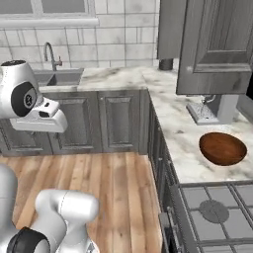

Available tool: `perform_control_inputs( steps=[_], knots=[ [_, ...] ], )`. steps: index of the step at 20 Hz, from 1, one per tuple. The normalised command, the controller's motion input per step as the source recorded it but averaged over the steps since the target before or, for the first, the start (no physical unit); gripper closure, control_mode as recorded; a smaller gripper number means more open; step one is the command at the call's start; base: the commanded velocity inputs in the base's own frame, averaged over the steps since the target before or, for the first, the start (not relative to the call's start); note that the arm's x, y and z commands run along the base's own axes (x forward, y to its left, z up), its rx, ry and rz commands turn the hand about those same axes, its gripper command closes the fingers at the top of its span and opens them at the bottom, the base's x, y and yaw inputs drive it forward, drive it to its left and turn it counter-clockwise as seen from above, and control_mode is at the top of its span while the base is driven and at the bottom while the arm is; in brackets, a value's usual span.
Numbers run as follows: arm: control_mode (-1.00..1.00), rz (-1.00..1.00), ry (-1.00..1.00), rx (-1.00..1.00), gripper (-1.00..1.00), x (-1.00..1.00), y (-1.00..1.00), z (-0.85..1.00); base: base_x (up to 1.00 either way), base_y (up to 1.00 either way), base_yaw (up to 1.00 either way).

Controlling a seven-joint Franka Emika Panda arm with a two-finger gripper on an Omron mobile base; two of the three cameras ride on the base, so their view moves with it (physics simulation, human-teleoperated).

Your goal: Open the cabinet and move the ladle to the pot. Then close the cabinet.

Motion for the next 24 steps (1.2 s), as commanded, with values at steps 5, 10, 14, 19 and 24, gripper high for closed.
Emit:
perform_control_inputs(
  steps=[5,10,14,19,24],
  knots=[
    [1.00,0.00,0.00,0.00,-1.00,0.00,0.00,0.00,1.00,-0.03,0.13],
    [1.00,0.00,0.00,0.00,-1.00,0.00,0.00,0.00,1.00,-0.24,0.00],
    [1.00,0.00,0.00,0.00,-1.00,0.00,0.00,0.00,1.00,-0.27,-0.09],
    [1.00,0.00,0.00,0.00,-1.00,0.00,0.00,0.00,0.73,-0.34,-0.39],
    [1.00,0.00,0.00,0.00,-1.00,0.00,0.00,0.00,0.24,-0.17,-0.49]
  ],
)
